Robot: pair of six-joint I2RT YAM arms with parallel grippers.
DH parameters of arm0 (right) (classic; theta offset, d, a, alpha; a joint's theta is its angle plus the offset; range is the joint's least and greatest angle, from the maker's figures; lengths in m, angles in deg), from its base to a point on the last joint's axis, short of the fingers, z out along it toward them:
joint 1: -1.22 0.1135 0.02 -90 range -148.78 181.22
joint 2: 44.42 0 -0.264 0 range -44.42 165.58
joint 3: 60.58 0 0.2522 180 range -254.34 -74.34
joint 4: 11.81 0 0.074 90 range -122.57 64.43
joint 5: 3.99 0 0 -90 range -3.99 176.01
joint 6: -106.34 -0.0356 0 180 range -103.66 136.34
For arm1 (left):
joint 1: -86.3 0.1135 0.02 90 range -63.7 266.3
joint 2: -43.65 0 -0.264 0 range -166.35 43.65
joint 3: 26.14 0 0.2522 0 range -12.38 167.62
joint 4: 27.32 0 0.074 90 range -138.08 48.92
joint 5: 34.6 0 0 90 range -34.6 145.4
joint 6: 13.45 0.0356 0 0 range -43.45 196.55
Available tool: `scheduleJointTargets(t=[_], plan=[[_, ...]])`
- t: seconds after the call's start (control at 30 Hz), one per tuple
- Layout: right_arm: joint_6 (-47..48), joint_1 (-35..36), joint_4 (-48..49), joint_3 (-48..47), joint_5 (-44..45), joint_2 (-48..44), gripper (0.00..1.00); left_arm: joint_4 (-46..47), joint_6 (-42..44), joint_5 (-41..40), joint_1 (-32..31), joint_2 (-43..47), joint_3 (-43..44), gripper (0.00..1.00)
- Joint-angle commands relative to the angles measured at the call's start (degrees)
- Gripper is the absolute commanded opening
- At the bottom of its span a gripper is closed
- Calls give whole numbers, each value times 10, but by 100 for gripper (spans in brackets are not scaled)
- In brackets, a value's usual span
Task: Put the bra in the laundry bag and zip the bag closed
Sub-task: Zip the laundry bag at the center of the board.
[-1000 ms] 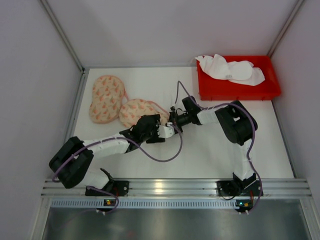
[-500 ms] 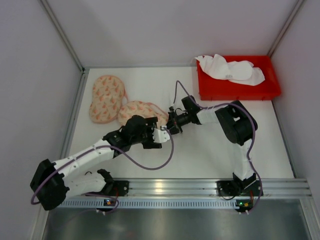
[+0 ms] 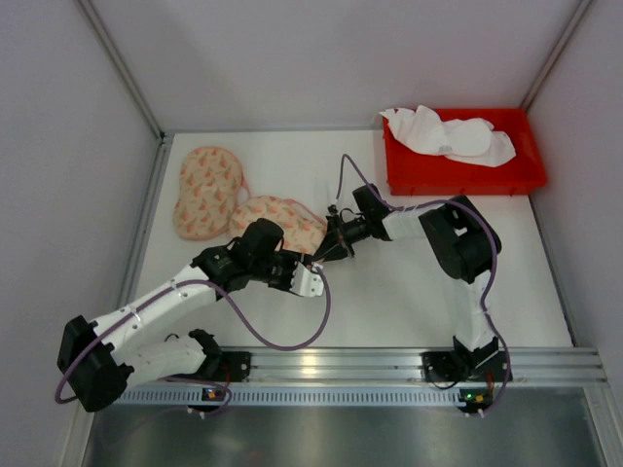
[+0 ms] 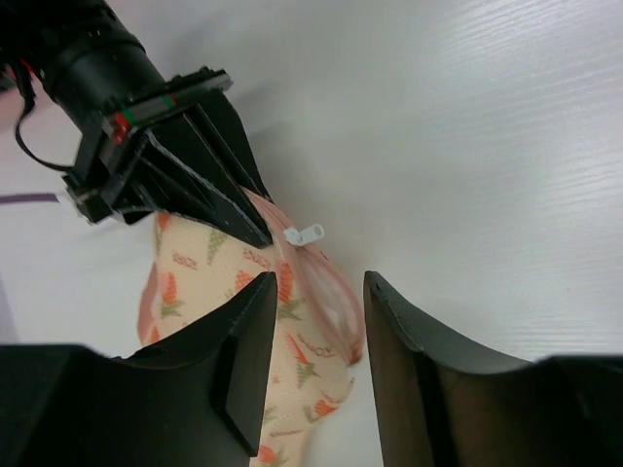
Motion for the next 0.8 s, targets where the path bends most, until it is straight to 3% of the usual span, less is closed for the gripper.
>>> scheduleJointTargets(t=[0.0, 0.1, 0.17, 0.3, 0.47, 0.77], plan=[[-2, 10, 10, -14, -16, 0, 0, -15, 148, 42, 0, -19, 32, 47], [-36, 10, 40, -4, -21, 1, 0, 30, 184, 25, -14, -22, 17, 52], [-74, 10, 80, 7, -26, 1, 0, 107, 199, 17, -18, -6, -5, 54], [-88, 10, 91, 15, -30, -3, 0, 265, 251, 12, -24, 51, -124, 57], [-102, 10, 97, 16, -32, -3, 0, 330, 318, 17, -29, 86, -196, 57], [-121, 11, 113, 28, -32, -8, 0, 504, 368, -14, -29, 69, -299, 56]])
